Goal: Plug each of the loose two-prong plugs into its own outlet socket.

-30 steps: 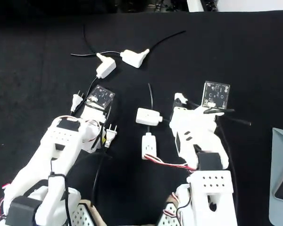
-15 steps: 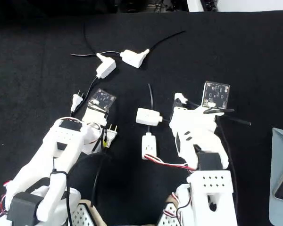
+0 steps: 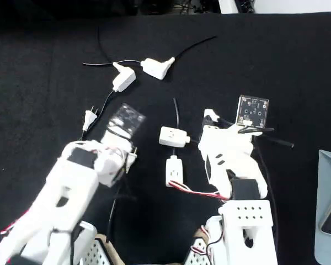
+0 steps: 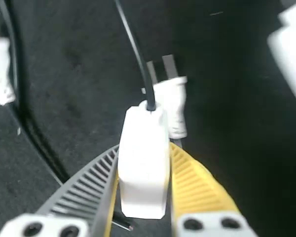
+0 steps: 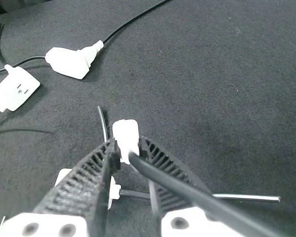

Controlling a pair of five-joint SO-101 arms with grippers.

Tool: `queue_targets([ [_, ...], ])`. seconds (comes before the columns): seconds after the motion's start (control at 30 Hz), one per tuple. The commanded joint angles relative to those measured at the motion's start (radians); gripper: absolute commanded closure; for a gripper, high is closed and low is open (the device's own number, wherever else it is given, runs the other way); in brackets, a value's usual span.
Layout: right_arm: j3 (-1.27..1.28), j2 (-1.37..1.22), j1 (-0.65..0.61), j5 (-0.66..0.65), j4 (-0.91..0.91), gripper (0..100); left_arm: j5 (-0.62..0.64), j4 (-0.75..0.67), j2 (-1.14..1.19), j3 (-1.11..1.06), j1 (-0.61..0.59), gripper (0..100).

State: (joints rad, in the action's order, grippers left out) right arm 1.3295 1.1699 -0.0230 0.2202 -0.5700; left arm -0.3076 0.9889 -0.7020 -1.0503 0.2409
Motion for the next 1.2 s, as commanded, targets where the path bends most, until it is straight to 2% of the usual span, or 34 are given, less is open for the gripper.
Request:
queue_targets([
  [0.0, -0.045, 0.007, 0.014, 0.002, 0.025, 98.5, -0.003, 0.098, -0.18, 0.016, 0.091, 96],
  [0.17, -0.045, 0.007, 0.014, 0.002, 0.025, 98.5, -0.009, 0.095, -0.189, -0.025, 0.071, 96],
  [0.23, -0.045, 0.007, 0.014, 0.002, 0.025, 98.5, -0.015, 0.054, -0.164, -0.051, 0.044, 96],
  [0.33, -0.045, 0.007, 0.014, 0.002, 0.023, 98.5, -0.095, -0.025, -0.107, -0.097, -0.022, 94],
  [0.43, -0.044, 0.007, 0.014, 0.002, 0.023, 98.5, -0.121, -0.086, -0.029, -0.124, -0.09, 85],
  [0.57, -0.044, 0.007, 0.014, 0.002, 0.023, 98.5, -0.072, -0.091, 0.031, -0.084, -0.173, 71],
  [0.9, -0.044, 0.007, 0.011, 0.002, 0.023, 98.5, -0.066, -0.091, 0.029, 0.07, -0.374, 70],
  [1.0, -0.042, 0.007, -0.035, 0.002, 0.015, 98.5, -0.066, -0.057, 0.028, 0.108, -0.417, 70],
  [1.17, -0.056, 0.007, -0.149, -0.083, 0.003, 98.5, -0.057, 0.133, -0.061, 0.251, -0.512, 70],
])
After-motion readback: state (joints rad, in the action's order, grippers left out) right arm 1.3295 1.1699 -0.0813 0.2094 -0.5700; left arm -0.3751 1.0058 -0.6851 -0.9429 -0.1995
